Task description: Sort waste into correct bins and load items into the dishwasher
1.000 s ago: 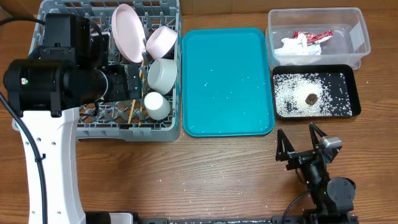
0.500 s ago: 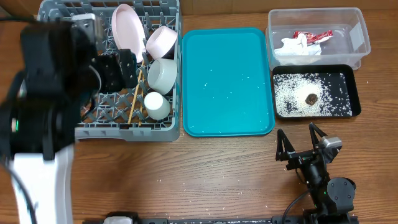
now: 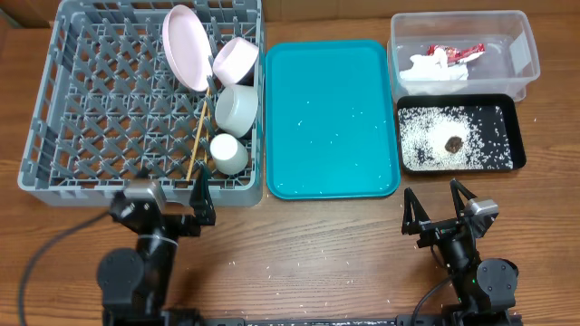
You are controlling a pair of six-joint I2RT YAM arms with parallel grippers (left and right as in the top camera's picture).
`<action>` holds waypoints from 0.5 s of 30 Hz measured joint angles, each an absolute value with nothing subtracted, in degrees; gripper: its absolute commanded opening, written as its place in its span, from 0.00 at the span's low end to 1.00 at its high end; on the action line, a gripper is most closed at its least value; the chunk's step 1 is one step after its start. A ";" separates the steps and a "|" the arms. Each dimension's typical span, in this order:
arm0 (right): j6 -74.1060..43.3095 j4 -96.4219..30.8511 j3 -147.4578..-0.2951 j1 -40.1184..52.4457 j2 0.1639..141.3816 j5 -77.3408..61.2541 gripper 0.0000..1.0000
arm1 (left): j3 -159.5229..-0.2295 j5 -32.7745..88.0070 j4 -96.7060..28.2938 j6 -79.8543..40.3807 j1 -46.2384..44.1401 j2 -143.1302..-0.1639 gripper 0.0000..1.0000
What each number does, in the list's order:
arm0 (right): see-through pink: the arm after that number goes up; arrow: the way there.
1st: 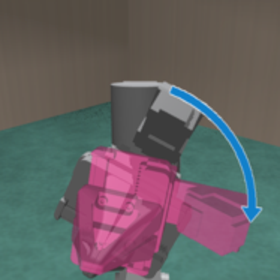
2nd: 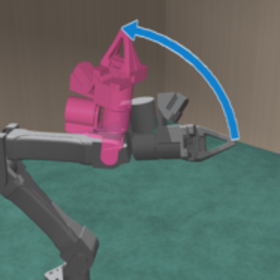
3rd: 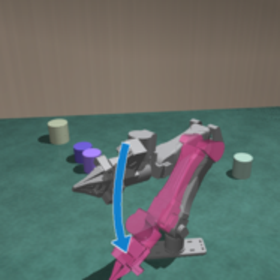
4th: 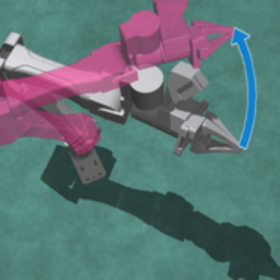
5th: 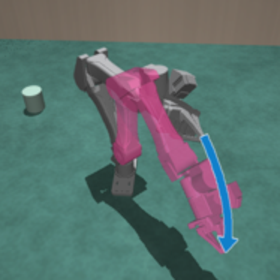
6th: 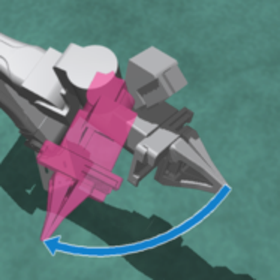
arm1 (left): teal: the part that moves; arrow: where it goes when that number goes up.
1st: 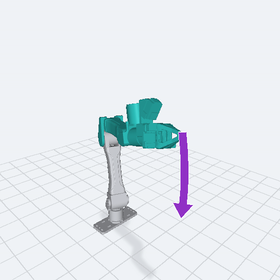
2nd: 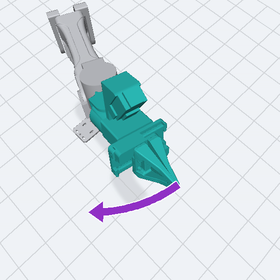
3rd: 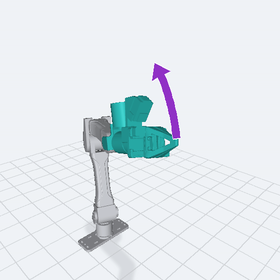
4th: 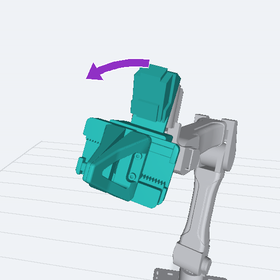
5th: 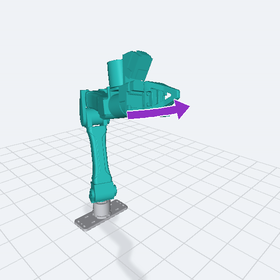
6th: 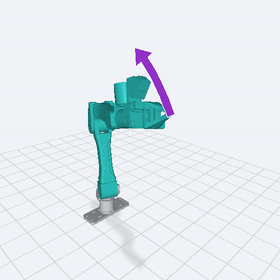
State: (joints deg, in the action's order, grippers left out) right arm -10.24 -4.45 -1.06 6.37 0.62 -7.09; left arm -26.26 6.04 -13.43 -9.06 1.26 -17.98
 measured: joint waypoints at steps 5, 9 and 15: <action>-10.28 -4.51 -1.06 6.37 0.62 -7.07 1.00 | -14.28 6.04 -9.06 -6.17 1.67 -6.70 1.00; -10.26 -4.51 -1.06 6.35 0.62 -7.07 1.00 | -9.28 6.07 -5.08 0.10 1.78 -2.57 1.00; -10.28 -4.51 -1.06 6.35 0.62 -7.07 1.00 | -5.10 6.11 -3.11 6.11 3.57 -0.99 1.00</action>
State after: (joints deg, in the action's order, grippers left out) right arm -10.28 -4.51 -1.06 6.35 0.62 -7.07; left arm -5.10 6.11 -3.11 6.11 3.57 -0.99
